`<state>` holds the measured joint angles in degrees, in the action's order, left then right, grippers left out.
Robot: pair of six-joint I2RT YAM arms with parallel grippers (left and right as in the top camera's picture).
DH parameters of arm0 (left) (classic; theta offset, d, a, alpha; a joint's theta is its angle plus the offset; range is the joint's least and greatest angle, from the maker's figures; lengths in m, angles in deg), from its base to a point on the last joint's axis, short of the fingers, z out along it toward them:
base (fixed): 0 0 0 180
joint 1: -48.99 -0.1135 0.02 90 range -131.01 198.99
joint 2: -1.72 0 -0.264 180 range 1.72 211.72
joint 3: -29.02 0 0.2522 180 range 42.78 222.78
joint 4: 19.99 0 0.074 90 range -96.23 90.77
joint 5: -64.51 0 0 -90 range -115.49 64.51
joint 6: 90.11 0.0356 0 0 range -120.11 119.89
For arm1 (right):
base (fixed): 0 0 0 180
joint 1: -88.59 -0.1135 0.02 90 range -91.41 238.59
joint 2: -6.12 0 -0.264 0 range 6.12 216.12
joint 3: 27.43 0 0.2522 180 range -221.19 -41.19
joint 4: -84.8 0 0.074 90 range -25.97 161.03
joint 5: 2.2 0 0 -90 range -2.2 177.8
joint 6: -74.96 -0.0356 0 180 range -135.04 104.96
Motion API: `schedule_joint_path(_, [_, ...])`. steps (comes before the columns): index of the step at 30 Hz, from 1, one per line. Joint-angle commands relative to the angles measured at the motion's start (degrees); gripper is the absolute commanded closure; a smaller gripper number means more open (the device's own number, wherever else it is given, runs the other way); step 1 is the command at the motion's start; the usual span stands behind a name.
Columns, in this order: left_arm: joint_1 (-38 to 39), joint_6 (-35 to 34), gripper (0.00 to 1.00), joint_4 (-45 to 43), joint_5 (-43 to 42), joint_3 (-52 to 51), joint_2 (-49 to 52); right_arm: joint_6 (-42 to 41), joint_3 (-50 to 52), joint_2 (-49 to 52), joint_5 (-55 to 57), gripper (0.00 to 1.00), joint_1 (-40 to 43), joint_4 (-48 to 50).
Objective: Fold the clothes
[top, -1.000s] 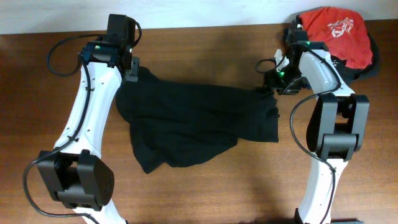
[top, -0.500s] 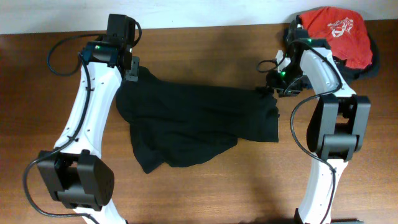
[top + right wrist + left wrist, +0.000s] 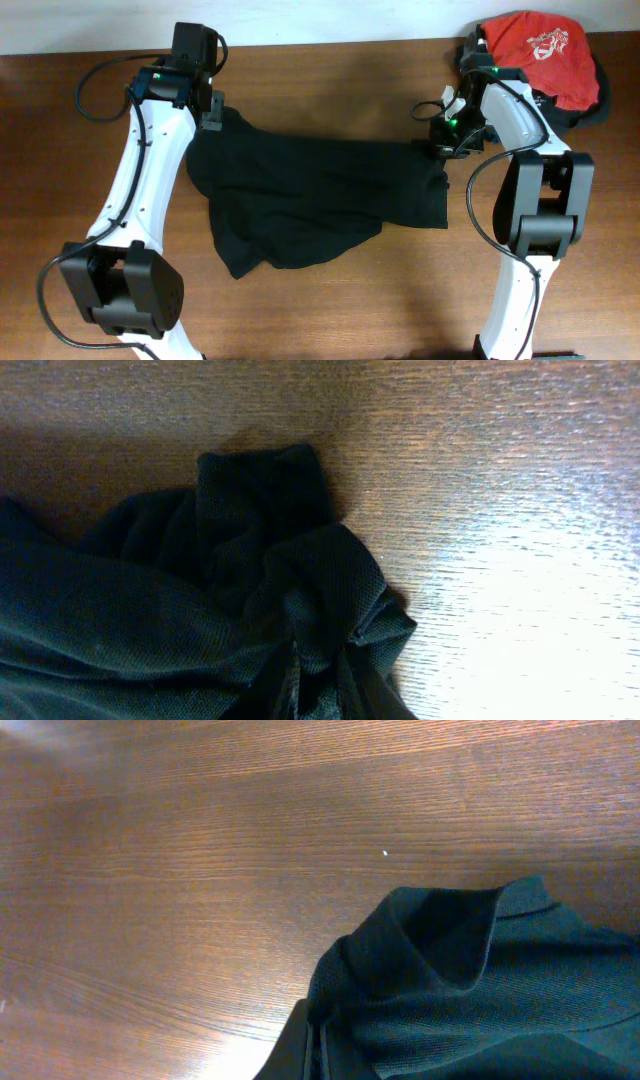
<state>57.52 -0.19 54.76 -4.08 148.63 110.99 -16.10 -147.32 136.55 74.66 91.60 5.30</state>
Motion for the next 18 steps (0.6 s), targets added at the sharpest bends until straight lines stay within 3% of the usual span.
schedule_joint_path(1, [-0.5,-0.7,1.00,-0.2,0.9,-0.1,0.3,0.2,0.5,-2.2,-0.4,0.90,-0.2,0.2])
schedule_joint_path(2, [-0.5,-0.7,0.99,-0.2,0.9,-0.1,0.3,0.2,0.5,-2.2,-0.4,0.96,-0.2,0.5])
schedule_joint_path(7, [-0.5,-0.3,0.99,-2.7,1.1,0.2,0.2,0.2,-2.6,-3.0,-3.1,0.96,0.2,0.4])
schedule_joint_path(18, [-0.5,-0.1,0.99,-3.1,5.3,12.9,-2.5,0.2,-31.8,-8.2,2.3,0.96,2.2,-17.8])
